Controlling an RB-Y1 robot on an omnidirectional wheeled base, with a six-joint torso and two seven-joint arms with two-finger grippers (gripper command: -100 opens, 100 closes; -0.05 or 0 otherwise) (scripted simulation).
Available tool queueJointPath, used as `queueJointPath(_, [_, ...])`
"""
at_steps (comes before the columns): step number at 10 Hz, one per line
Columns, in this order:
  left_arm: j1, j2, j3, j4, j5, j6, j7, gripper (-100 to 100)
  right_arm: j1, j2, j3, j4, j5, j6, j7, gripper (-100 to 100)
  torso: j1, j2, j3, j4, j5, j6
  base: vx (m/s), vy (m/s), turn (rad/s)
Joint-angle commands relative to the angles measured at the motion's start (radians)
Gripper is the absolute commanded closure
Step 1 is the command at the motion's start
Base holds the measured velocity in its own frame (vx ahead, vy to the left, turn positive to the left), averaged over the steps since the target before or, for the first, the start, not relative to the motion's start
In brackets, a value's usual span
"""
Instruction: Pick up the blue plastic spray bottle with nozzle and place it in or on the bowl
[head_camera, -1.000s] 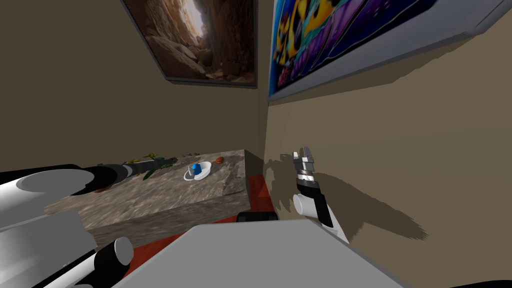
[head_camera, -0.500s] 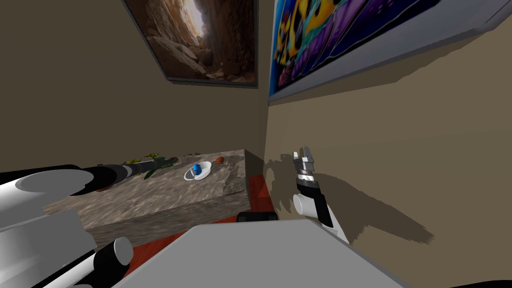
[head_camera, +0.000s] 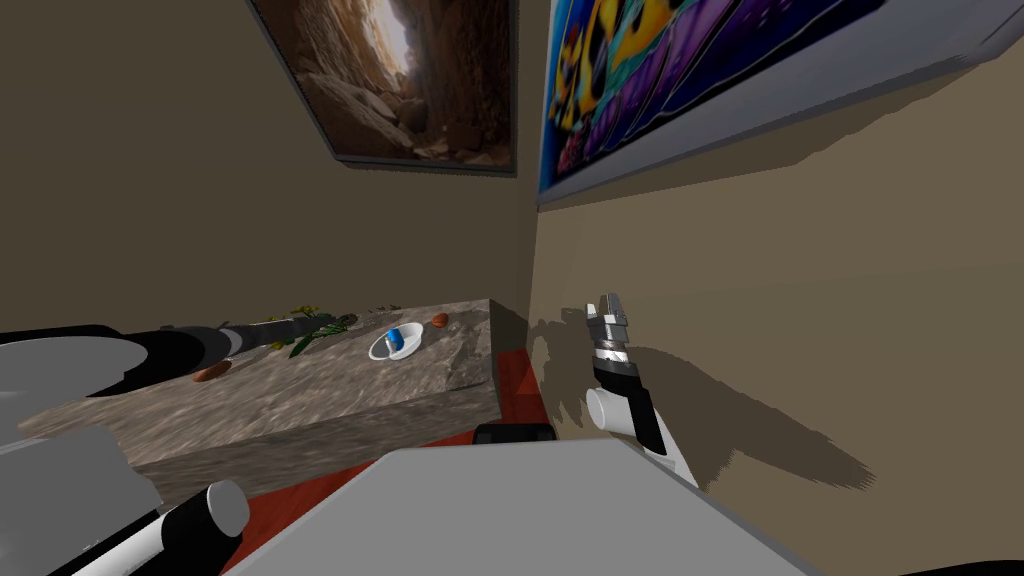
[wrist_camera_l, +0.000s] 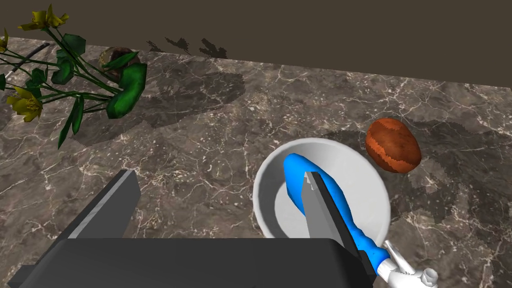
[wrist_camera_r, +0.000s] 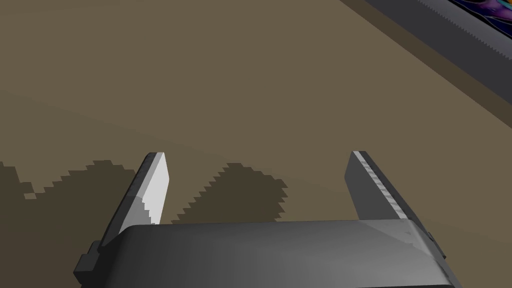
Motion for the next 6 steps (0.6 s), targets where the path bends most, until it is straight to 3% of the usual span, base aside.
queueJointPath(1, [0.000, 0.004, 0.001, -0.010, -0.002, 0.012, 0.011, -100, 0.000, 0.000, 0.000, 0.000, 0.000, 0.000, 0.000, 0, 0.000, 0.000, 0.000, 0.000, 0.000, 0.000, 0.000, 0.000, 0.000])
queueJointPath(6, [0.000, 0.004, 0.001, -0.010, -0.002, 0.012, 0.011, -100, 0.000, 0.000, 0.000, 0.000, 0.000, 0.000, 0.000, 0, 0.001, 0.000, 0.000, 0.000, 0.000, 0.000, -0.002, 0.003, -0.008])
